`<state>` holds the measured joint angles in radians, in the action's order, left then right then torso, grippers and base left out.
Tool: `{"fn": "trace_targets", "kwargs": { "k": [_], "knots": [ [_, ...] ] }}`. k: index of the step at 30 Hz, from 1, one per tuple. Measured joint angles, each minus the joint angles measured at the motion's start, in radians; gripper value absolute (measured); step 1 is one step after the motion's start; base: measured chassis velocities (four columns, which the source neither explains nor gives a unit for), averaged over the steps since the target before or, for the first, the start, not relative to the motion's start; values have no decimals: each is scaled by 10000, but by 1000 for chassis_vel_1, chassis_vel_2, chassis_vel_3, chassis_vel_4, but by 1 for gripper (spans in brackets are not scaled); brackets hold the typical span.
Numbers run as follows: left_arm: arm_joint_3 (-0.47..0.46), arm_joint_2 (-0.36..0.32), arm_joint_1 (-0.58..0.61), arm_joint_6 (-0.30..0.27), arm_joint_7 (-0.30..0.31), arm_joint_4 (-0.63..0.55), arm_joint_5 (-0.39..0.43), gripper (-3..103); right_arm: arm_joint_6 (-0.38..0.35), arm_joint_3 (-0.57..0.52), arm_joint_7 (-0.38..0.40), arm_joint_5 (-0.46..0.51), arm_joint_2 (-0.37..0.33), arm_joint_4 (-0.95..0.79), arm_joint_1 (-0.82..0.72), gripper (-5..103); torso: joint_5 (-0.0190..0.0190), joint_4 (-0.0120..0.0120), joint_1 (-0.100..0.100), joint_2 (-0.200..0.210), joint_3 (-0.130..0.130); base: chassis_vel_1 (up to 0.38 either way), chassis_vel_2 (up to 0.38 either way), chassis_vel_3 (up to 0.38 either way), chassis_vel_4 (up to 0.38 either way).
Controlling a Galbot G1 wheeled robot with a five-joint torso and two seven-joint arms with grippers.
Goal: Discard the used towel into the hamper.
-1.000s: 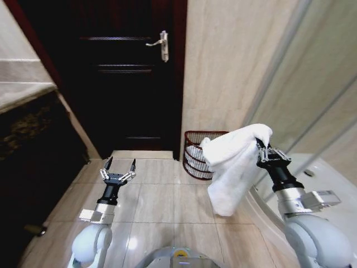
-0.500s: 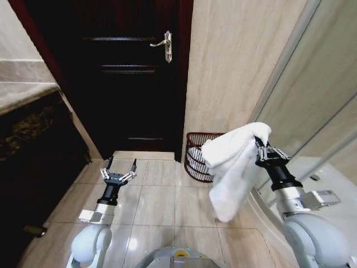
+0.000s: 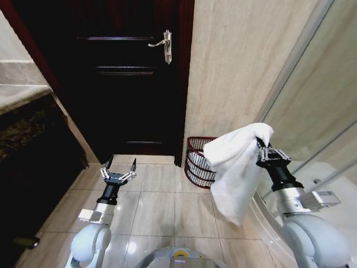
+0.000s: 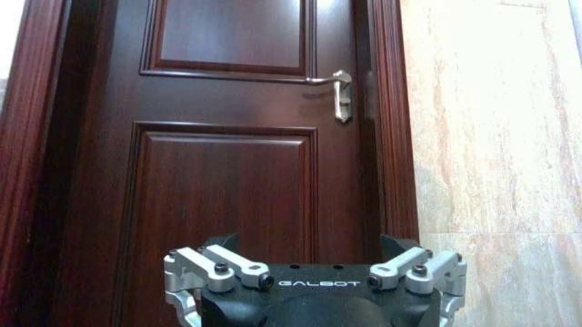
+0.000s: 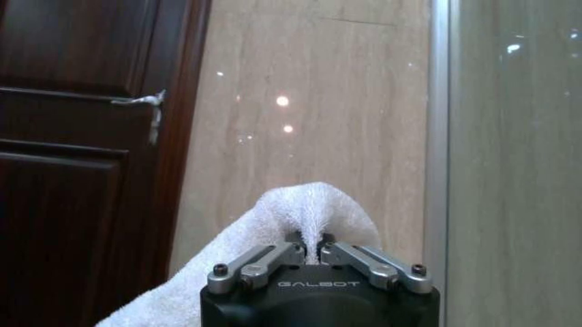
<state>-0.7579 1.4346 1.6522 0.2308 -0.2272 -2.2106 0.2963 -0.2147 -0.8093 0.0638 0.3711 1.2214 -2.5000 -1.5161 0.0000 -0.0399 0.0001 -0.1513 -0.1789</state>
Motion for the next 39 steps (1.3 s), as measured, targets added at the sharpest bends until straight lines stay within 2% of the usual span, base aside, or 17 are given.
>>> {"fn": "trace_targets", "kwargs": {
  "k": [5,11,17,27,28,32,38,39],
  "knots": [
    [-54,-89,24,-188,-2,-131,38,100,-65,-90,159,200,-85,1,132,4,0,-1,18,-101,-60,0,0,0,0],
    [-94,-232,215,-258,-10,-258,24,100,-102,-101,228,401,-216,0,427,4,0,0,93,-362,-256,0,0,0,0],
    [-94,-83,411,-254,84,-202,23,100,-437,-101,252,909,-492,3,967,4,1,1,172,-615,-437,0,0,0,0],
    [-188,22,693,-35,452,-81,37,100,-1111,-260,1136,3052,-1706,165,2586,4,2,0,332,-1082,-747,0,0,0,0],
    [-188,22,693,-35,452,-81,37,100,-1111,-260,1136,3052,-1706,165,2586,4,2,0,332,-1082,-747,0,0,0,0],
    [-157,329,612,82,511,-114,-309,100,-1255,-288,1264,3816,-2416,300,3623,4,-1,1,391,-1293,-896,0,0,0,0],
    [-27,567,469,238,482,-108,-626,100,-1499,71,1256,4451,-2946,745,4974,4,4,-4,467,-1493,-1026,0,0,0,0],
    [26,565,428,250,452,-89,-693,100,-1612,145,1295,4741,-3115,905,5364,4,2,2,484,-1552,-1067,0,0,0,0]
  ]
}}
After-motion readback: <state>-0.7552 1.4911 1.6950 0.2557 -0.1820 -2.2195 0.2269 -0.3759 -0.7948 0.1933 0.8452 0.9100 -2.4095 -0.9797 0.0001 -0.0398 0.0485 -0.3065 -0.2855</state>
